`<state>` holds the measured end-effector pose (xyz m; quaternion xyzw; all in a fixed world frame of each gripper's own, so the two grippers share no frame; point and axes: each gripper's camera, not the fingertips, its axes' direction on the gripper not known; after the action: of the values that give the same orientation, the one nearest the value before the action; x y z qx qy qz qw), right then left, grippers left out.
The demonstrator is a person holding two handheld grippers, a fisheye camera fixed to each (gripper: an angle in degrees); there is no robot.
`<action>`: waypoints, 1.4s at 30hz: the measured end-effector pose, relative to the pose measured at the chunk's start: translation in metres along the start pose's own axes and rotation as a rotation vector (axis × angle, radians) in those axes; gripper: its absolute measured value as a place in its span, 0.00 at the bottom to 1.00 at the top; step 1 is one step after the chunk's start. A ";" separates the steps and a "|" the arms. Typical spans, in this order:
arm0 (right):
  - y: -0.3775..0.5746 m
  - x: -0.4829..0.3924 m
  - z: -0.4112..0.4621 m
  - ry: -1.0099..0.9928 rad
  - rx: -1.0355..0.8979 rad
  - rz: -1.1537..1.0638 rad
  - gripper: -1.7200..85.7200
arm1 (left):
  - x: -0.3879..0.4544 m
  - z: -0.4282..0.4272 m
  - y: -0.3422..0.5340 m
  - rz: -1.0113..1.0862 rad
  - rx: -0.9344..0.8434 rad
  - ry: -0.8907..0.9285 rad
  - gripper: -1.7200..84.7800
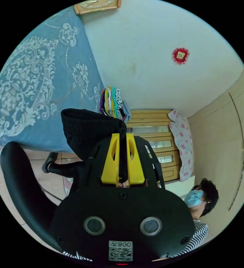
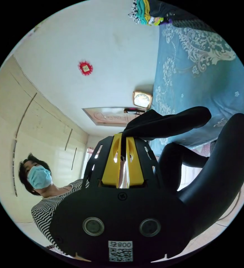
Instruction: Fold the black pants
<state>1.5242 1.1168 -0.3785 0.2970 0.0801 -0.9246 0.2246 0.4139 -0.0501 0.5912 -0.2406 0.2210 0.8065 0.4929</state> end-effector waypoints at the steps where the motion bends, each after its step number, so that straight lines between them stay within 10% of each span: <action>1: -0.003 -0.002 -0.028 -0.004 0.033 -0.003 0.03 | -0.009 0.041 -0.011 0.003 -0.037 -0.003 0.06; 16: -0.136 -0.222 -0.375 0.321 0.418 -0.514 0.03 | -0.031 0.660 -0.156 0.328 -0.436 0.149 0.06; 23: -0.182 -0.058 -0.466 0.496 0.515 -0.201 0.04 | -0.216 0.881 -0.180 0.224 -0.574 -0.166 0.06; 29: -0.191 0.080 -0.496 0.408 0.552 -0.002 0.05 | -0.341 0.958 -0.181 0.136 -0.612 -0.204 0.07; 42: -0.176 0.102 -0.536 0.480 0.693 -0.073 0.03 | -0.369 1.069 -0.122 0.475 -0.590 -0.180 0.04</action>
<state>1.6442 1.3858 -0.8700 0.5588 -0.1749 -0.8089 0.0535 0.4891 0.3810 1.6408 -0.2424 -0.0153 0.9449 0.2193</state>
